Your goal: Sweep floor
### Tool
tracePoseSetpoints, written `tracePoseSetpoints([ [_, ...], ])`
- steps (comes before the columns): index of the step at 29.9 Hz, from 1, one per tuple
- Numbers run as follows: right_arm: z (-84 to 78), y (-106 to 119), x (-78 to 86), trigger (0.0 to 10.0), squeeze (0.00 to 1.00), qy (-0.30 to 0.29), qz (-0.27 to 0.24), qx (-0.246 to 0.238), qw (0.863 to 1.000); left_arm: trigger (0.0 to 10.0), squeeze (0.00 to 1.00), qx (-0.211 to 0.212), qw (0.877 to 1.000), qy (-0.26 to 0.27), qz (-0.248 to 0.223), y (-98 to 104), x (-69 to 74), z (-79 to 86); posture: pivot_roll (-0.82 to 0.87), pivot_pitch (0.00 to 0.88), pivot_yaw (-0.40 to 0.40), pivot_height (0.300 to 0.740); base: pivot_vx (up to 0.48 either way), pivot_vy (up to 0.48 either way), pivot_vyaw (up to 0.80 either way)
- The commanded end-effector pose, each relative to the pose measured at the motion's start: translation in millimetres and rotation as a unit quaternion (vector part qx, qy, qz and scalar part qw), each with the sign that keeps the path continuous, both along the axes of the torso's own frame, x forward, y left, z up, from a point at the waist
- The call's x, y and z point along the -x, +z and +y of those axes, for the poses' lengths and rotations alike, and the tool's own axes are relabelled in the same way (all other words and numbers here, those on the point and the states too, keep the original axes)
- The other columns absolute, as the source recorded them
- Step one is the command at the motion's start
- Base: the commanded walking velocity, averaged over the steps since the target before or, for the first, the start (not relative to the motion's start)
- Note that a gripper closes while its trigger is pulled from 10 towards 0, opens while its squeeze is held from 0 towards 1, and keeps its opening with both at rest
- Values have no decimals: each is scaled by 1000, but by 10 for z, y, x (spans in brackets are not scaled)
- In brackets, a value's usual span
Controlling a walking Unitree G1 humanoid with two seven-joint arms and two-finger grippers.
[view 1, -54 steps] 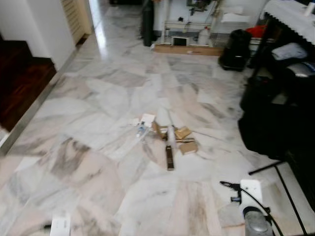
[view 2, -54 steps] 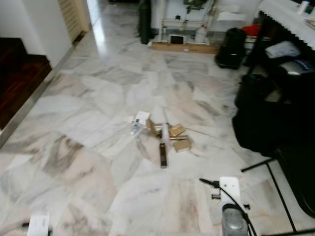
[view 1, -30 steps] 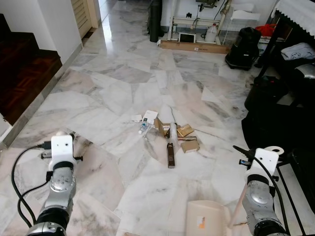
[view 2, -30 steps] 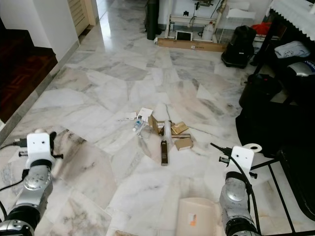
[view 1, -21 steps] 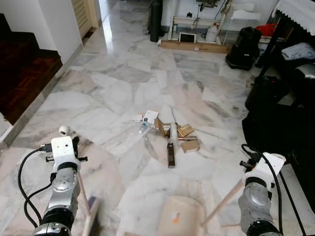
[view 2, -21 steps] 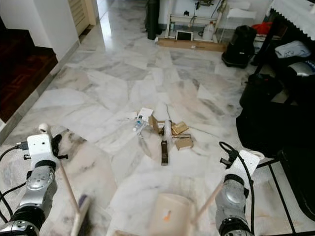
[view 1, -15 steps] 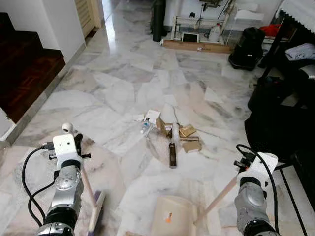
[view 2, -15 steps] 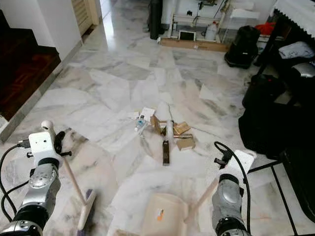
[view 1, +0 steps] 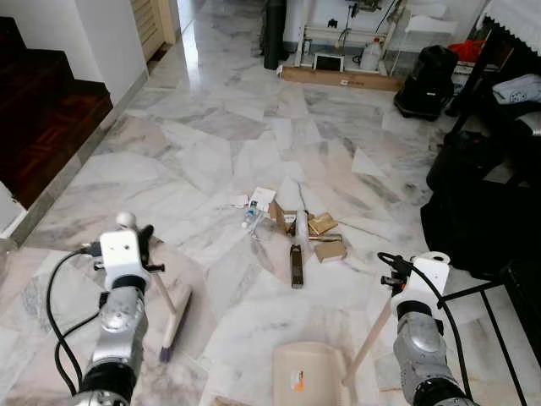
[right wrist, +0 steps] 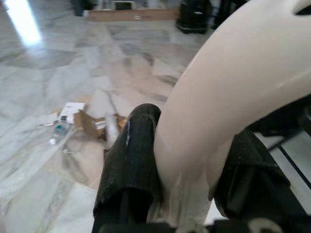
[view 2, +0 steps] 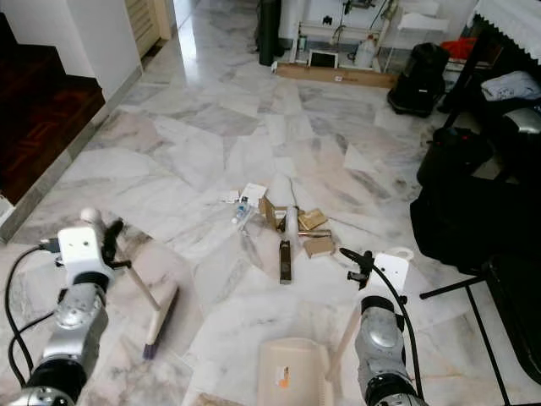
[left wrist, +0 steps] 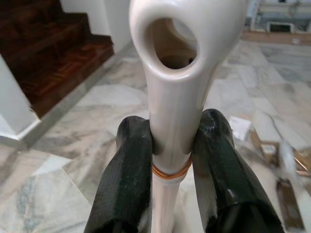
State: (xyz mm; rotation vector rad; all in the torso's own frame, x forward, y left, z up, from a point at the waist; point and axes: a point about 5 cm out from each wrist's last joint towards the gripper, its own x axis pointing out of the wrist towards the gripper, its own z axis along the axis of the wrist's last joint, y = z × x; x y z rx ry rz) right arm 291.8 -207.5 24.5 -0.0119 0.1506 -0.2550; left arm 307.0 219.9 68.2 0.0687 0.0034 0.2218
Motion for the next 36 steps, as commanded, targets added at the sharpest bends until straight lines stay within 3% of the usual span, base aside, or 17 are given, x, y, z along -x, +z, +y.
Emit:
tracePoseSetpoints([
  [1, 17, 31, -17, 10000, 0, 13, -10, 16, 1000, 10000, 0, -7, 1000, -5, -9, 31, -4, -3, -28, 44, -75, 740, 0, 0, 0],
  [13, 76, 30, -16, 10000, 0, 15, -19, 2, 1000, 10000, 0, -3, 1000, -25, -15, 95, -55, -45, -32, 23, -56, 740, 0, 0, 0],
  [15, 106, -133, 99, 10000, 0, 18, 22, -2, 1000, 10000, 0, -4, 999, -33, -14, 95, -52, -48, -28, 21, -54, 740, 0, 0, 0],
  [22, 116, -355, 291, 10000, 0, 12, 79, -8, 997, 10000, 0, 0, 999, -45, -12, 89, -42, -41, -25, 20, -46, 740, 0, 0, 0],
  [31, 124, -525, 433, 10000, 0, 14, 137, -19, 990, 10000, 0, 6, 998, -61, -5, 85, -46, -66, -21, 34, -45, 740, 0, 0, 0],
  [36, 144, -630, 469, 10000, 0, 37, 207, -17, 978, 10000, 0, 10, 998, -61, 2, 68, -46, -59, -27, 44, -46, 740, 0, 0, 0],
])
